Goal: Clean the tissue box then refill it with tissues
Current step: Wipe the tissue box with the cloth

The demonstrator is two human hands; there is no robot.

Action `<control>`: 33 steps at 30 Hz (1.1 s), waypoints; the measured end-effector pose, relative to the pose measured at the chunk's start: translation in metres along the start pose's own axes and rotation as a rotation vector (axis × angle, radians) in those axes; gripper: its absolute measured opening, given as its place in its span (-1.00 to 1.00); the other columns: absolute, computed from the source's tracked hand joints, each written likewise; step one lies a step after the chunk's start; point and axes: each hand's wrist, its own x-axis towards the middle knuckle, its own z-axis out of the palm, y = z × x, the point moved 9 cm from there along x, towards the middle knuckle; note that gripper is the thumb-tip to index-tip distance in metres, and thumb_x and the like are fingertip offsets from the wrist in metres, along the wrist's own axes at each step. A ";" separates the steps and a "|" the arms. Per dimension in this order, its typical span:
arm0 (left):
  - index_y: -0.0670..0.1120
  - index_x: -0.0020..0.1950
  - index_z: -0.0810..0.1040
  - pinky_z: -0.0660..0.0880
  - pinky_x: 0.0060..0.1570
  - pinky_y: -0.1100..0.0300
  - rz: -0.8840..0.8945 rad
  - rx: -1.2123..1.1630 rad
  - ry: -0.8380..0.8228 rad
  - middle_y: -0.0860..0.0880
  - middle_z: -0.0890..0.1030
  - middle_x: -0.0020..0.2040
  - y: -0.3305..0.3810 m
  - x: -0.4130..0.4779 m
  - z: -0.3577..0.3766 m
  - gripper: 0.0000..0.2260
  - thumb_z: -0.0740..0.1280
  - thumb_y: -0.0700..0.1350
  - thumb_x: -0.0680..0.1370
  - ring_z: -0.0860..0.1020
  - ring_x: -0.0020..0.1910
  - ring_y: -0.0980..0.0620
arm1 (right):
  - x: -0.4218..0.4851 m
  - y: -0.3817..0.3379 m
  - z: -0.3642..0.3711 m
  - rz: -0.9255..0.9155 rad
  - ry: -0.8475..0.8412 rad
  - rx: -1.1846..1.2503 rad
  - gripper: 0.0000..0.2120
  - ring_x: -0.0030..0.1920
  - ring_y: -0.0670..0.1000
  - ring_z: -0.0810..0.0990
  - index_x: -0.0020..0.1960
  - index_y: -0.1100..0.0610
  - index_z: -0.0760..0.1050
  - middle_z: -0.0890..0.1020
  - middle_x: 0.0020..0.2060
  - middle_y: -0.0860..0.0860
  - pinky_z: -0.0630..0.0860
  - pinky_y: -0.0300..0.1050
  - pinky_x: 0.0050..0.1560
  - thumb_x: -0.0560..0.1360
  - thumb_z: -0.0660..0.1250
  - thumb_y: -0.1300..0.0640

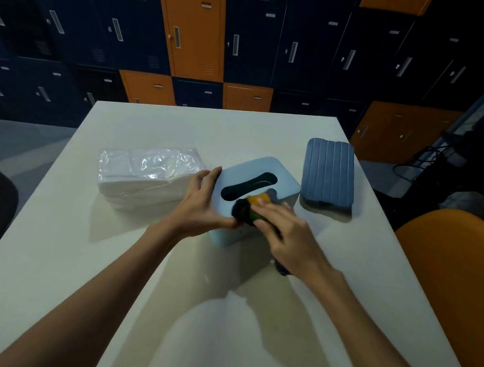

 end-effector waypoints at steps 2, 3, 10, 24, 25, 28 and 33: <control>0.07 0.57 0.06 0.24 0.30 0.25 -0.033 -0.009 -0.019 0.10 0.14 0.31 -0.005 -0.001 0.002 0.17 0.45 0.32 0.04 0.24 0.37 0.10 | 0.002 0.022 -0.025 0.104 -0.011 -0.036 -0.71 0.16 0.03 0.54 0.28 0.15 0.53 0.59 0.20 0.12 0.43 -0.08 0.27 0.58 0.28 0.13; 0.08 0.57 0.04 0.25 0.28 0.25 -0.037 -0.002 -0.024 0.11 0.14 0.30 -0.006 0.000 0.002 0.18 0.45 0.33 0.04 0.26 0.36 0.09 | 0.008 0.033 -0.041 0.180 0.010 -0.041 -0.71 0.06 0.03 0.54 0.27 0.17 0.53 0.61 0.13 0.14 0.48 -0.11 0.13 0.59 0.25 0.12; -0.01 0.55 0.03 0.26 0.28 0.23 -0.050 -0.040 0.009 0.15 0.18 0.24 -0.008 -0.002 0.000 0.20 0.48 0.31 0.03 0.25 0.33 0.13 | 0.085 0.050 -0.056 0.267 0.093 -0.103 -0.62 0.25 0.14 0.47 0.42 -0.02 0.37 0.56 0.20 0.09 0.31 0.17 0.32 0.65 0.04 -0.04; -0.02 0.51 0.15 0.26 0.28 0.26 -0.031 -0.088 0.062 0.09 0.26 0.27 -0.007 0.001 0.000 0.13 0.50 0.27 0.03 0.25 0.31 0.15 | 0.124 -0.005 0.052 -0.097 -0.217 -0.191 -0.59 0.50 0.09 0.15 0.47 -0.07 0.28 0.35 0.46 -0.04 0.05 0.09 0.47 0.64 0.10 -0.04; -0.02 0.51 0.14 0.24 0.27 0.28 -0.036 -0.090 0.062 0.09 0.25 0.26 -0.007 0.000 0.000 0.13 0.50 0.27 0.02 0.24 0.30 0.17 | 0.124 0.001 0.046 -0.104 -0.223 -0.122 -0.61 0.47 0.08 0.23 0.45 -0.06 0.31 0.40 0.42 -0.03 0.13 0.09 0.44 0.64 0.13 0.01; 0.00 0.48 0.15 0.24 0.20 0.33 -0.056 -0.100 0.058 0.10 0.25 0.26 -0.009 -0.003 0.001 0.12 0.50 0.28 0.01 0.25 0.23 0.22 | 0.133 0.042 0.020 0.073 -0.117 -0.045 -0.64 0.08 0.08 0.52 0.42 -0.01 0.35 0.54 0.18 0.10 0.47 0.02 0.09 0.64 0.12 0.02; 0.02 0.49 0.13 0.26 0.17 0.33 -0.063 -0.128 0.062 0.11 0.24 0.25 -0.009 -0.002 0.001 0.11 0.50 0.26 0.02 0.25 0.20 0.25 | 0.131 0.057 0.009 0.370 0.072 -0.282 -0.63 0.30 0.23 0.39 0.35 0.15 0.38 0.52 0.25 0.15 0.30 0.18 0.33 0.66 0.02 0.00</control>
